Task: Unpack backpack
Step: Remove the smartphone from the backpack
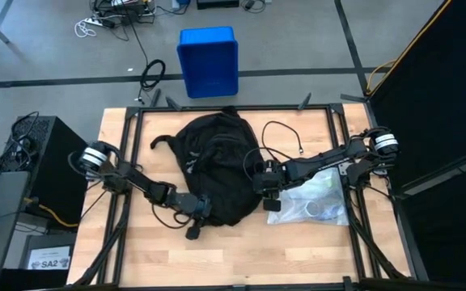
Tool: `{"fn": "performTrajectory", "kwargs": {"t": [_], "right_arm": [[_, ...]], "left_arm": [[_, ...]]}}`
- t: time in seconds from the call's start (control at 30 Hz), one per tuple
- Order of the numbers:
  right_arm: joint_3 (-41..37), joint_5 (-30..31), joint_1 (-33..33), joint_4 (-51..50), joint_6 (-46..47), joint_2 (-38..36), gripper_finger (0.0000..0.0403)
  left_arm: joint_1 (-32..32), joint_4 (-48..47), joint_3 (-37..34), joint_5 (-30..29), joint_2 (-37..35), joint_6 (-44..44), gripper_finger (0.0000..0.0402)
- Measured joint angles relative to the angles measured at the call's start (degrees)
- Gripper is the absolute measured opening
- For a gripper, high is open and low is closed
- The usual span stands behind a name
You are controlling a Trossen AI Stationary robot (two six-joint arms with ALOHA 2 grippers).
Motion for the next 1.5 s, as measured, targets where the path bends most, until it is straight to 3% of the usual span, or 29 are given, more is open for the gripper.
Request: {"fn": "performTrajectory", "kwargs": {"t": [0.47, 0.7, 0.8, 0.97, 1.2, 1.33, 1.5], "right_arm": [[0.0, 5.8, -0.3, 1.1, -2.3, 0.0, 0.0087], [2.4, 19.4, -3.0, -3.8, -3.3, -2.6, 0.0086], [2.9, 23.0, -5.1, -2.3, -5.6, -6.5, 0.0083], [3.0, 21.4, -12.6, 7.5, -14.9, -13.1, 0.0078], [3.1, -6.7, -29.7, 21.6, -20.1, -11.9, 0.008], [3.1, -14.4, -36.9, 24.3, -20.7, -7.4, 0.0086], [3.0, -22.8, -41.7, 26.8, -24.4, -1.5, 0.0112]], "left_arm": [[-5.0, 0.5, -11.4, -11.7, -27.9, 2.5, 0.0082], [-4.7, -0.7, -11.5, -42.4, -36.9, 16.8, 0.0082], [-2.3, -0.3, -11.0, -48.0, -41.1, 22.6, 0.0082], [5.6, -1.7, -10.9, -44.1, -48.4, 25.5, 0.0082], [23.5, -10.6, -9.9, -29.4, -52.3, 18.8, 0.008], [35.0, -22.5, -5.3, -20.3, -50.3, 14.3, 0.0077], [45.8, -30.2, 1.1, -14.5, -46.5, 13.7, 0.008]]}}
